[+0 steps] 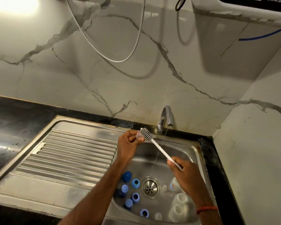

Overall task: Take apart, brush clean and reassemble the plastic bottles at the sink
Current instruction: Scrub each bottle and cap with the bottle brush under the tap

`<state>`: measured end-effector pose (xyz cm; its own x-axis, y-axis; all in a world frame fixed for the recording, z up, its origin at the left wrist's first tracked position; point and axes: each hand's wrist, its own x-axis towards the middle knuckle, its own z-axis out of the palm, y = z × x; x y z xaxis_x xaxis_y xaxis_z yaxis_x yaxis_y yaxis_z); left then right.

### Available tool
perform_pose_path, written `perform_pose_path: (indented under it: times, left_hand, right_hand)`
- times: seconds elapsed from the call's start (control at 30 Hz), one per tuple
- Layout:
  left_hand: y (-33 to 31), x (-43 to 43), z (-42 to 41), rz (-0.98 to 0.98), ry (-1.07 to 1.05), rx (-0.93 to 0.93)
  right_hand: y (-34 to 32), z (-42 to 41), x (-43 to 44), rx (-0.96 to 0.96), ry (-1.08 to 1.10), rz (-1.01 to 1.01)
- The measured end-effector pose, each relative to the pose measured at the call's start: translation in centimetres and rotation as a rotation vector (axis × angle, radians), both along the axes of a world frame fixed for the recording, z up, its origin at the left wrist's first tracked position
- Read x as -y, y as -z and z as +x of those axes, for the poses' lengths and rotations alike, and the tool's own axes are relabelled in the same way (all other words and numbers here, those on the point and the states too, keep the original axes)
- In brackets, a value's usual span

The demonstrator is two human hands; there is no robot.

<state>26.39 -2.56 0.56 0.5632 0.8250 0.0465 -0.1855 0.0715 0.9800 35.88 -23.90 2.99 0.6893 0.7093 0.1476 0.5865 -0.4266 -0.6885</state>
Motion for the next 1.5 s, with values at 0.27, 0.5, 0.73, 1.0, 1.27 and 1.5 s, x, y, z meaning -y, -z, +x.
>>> perform_pose_path:
  times: [0.27, 0.5, 0.73, 1.0, 1.27, 1.5]
  left_hand:
    - [0.0, 0.2, 0.8, 0.225, -0.054, -0.142]
    - [0.1, -0.7, 0.0, 0.138, -0.178, -0.198]
    - [-0.5, 0.3, 1.3, 0.249, -0.155, -0.240]
    - [-1.0, 1.4, 1.6, 0.171, -0.152, -0.222]
    - [-1.3, 0.5, 1.5, 0.037, -0.244, -0.227]
    - [-0.9, 1.3, 1.4, -0.164, -0.099, -0.011]
  right_hand:
    - [-1.1, -1.6, -2.0, 0.138, 0.107, -0.119]
    - [-0.3, -0.7, -0.8, 0.021, -0.009, -0.107]
    - [-0.3, -0.9, -1.7, 0.015, 0.015, -0.044]
    - [-0.9, -0.4, -1.1, 0.125, 0.071, -0.075]
    - [0.1, 0.1, 0.1, 0.037, -0.031, -0.033]
    - [-0.2, -0.8, -0.5, 0.103, 0.015, -0.013]
